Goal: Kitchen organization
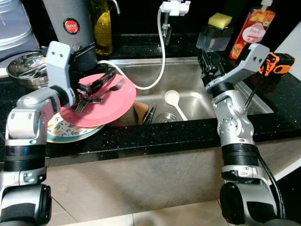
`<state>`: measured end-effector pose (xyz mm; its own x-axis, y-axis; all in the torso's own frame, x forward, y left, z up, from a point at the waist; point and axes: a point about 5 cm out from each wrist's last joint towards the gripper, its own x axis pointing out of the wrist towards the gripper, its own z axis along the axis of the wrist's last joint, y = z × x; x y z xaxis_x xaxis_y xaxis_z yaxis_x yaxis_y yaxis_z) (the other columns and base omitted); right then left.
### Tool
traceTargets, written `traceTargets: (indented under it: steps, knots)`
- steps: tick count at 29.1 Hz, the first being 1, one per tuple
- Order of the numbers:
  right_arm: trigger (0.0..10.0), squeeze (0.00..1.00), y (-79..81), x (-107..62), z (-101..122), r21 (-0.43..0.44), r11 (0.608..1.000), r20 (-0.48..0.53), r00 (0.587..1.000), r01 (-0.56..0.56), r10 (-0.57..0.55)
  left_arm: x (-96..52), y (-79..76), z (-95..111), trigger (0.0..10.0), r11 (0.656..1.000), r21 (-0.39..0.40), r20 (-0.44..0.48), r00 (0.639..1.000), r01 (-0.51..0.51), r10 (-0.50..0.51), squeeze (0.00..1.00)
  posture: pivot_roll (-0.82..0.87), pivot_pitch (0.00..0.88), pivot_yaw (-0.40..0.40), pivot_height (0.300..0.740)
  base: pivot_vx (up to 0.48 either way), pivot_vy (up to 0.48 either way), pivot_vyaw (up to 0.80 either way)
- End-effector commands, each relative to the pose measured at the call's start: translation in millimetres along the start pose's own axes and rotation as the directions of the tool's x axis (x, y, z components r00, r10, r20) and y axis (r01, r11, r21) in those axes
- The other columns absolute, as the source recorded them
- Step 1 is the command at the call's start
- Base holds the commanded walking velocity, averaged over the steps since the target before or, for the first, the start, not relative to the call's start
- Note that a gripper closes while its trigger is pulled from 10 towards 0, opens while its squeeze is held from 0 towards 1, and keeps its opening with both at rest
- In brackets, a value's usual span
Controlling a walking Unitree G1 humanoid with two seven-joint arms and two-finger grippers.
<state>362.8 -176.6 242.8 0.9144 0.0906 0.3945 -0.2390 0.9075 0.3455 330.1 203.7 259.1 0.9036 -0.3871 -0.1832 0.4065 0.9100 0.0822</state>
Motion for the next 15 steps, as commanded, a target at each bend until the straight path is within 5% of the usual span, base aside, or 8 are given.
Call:
traceTargets:
  steps: [1,4,7,10,13,15]
  knots:
    - [10.0,0.00,-3.8,-2.1,2.1,0.000,1.000,0.005,1.000,0.019,-0.019,3.4,-6.6,1.7,10.0,1.000,0.004,-0.050,0.999,0.008,-0.008,0.00,0.26,0.000,-0.022,0.740,0.000,0.000,0.00]
    - [10.0,0.00,-3.2,-2.1,0.4,0.001,1.000,0.001,1.000,0.018,-0.018,3.3,-7.1,1.0,10.0,0.995,-0.097,-0.111,0.993,0.029,-0.040,0.00,0.27,0.000,-0.024,0.740,0.000,0.000,0.00]
    - [10.0,0.00,-1.5,-1.4,-0.1,0.003,1.000,-0.002,1.000,0.013,-0.013,-0.9,-7.7,7.4,10.0,0.997,-0.068,-0.055,0.998,0.034,-0.038,0.00,0.27,0.000,-0.026,0.740,0.000,0.000,0.00]
    - [10.0,0.00,-0.1,-0.3,-0.8,0.003,1.000,-0.010,1.000,0.004,-0.004,-12.0,-6.0,11.0,10.0,0.991,0.132,0.068,0.998,0.006,-0.015,0.00,0.27,0.000,-0.033,0.740,0.000,0.000,0.00]
    - [10.0,0.00,0.9,0.0,-1.5,0.000,1.000,-0.016,1.000,-0.004,0.004,-18.8,-7.5,0.8,10.0,0.972,0.214,-0.040,0.995,0.097,-0.090,0.00,0.28,0.000,-0.038,0.740,0.000,0.000,0.00]
    - [10.0,0.00,2.3,0.2,-2.4,0.001,1.000,-0.020,1.000,-0.008,0.008,-24.4,3.4,4.3,10.0,0.910,0.408,-0.070,0.997,0.065,-0.040,0.00,0.29,0.000,-0.041,0.740,0.000,0.000,0.00]
